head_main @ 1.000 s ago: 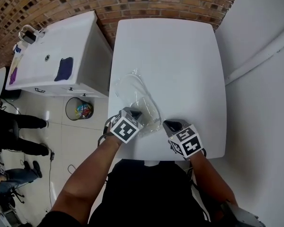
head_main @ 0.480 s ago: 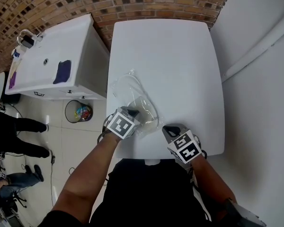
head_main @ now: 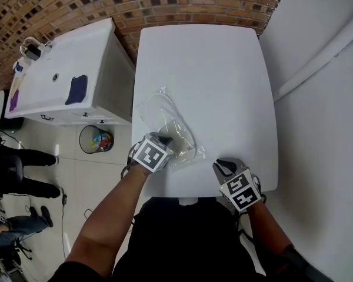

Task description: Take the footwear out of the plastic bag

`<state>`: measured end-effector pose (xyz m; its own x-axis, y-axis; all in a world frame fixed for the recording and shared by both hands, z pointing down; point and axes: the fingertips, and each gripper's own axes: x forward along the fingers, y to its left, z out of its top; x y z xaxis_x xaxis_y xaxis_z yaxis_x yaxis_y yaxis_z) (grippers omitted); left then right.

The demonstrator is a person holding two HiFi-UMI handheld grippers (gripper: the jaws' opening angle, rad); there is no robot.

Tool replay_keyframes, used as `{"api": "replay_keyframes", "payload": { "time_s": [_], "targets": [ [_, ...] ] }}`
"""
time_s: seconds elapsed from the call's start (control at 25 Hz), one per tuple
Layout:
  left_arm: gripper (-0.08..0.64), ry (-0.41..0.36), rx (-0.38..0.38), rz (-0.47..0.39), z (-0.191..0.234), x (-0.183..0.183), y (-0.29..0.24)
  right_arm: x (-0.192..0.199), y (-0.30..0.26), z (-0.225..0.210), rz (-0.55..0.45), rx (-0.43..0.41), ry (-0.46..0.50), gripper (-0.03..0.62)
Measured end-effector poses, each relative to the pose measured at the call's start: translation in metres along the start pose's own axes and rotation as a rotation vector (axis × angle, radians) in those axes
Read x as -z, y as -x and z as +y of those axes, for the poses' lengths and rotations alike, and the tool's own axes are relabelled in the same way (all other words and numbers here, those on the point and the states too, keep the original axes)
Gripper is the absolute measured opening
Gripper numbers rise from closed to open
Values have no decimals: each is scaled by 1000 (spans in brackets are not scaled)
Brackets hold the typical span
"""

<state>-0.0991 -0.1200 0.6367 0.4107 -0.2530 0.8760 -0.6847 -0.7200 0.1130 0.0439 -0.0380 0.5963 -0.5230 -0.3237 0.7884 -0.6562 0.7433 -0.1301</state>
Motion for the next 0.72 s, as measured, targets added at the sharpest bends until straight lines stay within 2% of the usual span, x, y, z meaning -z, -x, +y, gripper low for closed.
{"api": "replay_keyframes", "payload": {
  "time_s": [0.16, 0.24, 0.32, 0.4, 0.56, 0.72],
  "targets": [
    [8, 26, 26, -6, -4, 2, -2, -39, -1, 38, -82, -53, 97, 45],
    [8, 22, 25, -3, -3, 2, -1, -52, -16, 63, -80, -87, 230, 75],
    [8, 25, 45, -6, -7, 0, 0, -52, -35, 85, -36, -107, 382, 114],
    [8, 43, 52, -3, -8, 1, -1, -47, -51, 97, 12, -114, 474, 112],
    [8, 38, 47, -47, -7, -6, 1, -29, -64, 102, 76, -111, 499, 2],
    [8, 55, 48, -69, -7, -7, 2, -7, -64, 103, 111, -124, 482, 2]
  ]
}}
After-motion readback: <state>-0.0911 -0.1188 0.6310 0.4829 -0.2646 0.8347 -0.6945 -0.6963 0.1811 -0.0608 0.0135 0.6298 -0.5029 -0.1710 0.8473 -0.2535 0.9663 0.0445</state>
